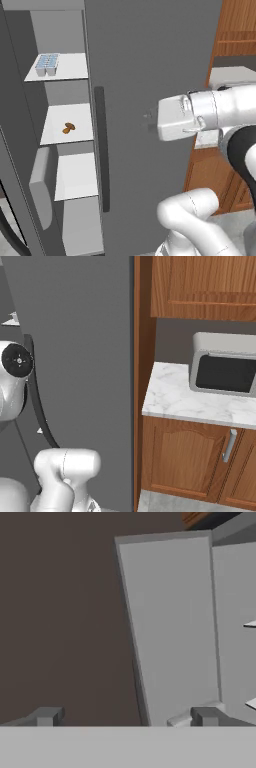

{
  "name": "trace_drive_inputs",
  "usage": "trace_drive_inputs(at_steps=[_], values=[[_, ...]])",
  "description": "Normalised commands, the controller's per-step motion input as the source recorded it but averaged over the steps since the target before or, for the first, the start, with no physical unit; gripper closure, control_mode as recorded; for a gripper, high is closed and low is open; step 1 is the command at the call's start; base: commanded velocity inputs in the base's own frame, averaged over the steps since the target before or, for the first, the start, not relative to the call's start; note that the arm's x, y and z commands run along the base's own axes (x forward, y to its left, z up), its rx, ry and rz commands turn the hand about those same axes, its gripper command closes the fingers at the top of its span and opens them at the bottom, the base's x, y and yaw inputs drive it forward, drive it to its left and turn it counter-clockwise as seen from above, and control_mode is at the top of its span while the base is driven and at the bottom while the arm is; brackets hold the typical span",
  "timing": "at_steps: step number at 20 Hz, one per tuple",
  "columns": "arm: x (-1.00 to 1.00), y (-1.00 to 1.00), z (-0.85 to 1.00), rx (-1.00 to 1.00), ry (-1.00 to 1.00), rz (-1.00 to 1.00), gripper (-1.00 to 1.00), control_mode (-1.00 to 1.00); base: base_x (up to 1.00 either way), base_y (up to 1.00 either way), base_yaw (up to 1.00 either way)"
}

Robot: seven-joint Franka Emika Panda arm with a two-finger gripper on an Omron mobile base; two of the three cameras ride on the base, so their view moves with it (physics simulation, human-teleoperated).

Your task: Open the freezer door, pick up the ice cube tray from the freezer, and place it on the dining counter.

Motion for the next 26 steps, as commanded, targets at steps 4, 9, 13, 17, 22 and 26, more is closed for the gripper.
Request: trace_drive_inputs(at_steps=[4, 9, 13, 17, 22, 26], values=[[-0.56, -0.99, 0.0, -0.09, 0.0, -0.16, -1.0, -1.0, 0.0, 0.0, 0.0], [-0.3, -0.8, -0.04, -0.17, 0.03, -0.19, -1.0, -1.0, 0.0, 0.0, 0.0], [-0.01, -0.42, 0.0, -0.27, 0.1, -0.27, -1.0, -1.0, 0.0, 0.0, 0.0], [0.08, -0.31, 0.0, -0.26, 0.15, -0.34, -1.0, -1.0, 0.0, 0.0, 0.0], [0.33, -0.13, 0.0, -0.24, 0.17, -0.36, -1.0, -1.0, 0.0, 0.0, 0.0], [0.41, -0.04, 0.0, -0.17, 0.19, -0.37, -1.0, -1.0, 0.0, 0.0, 0.0]])
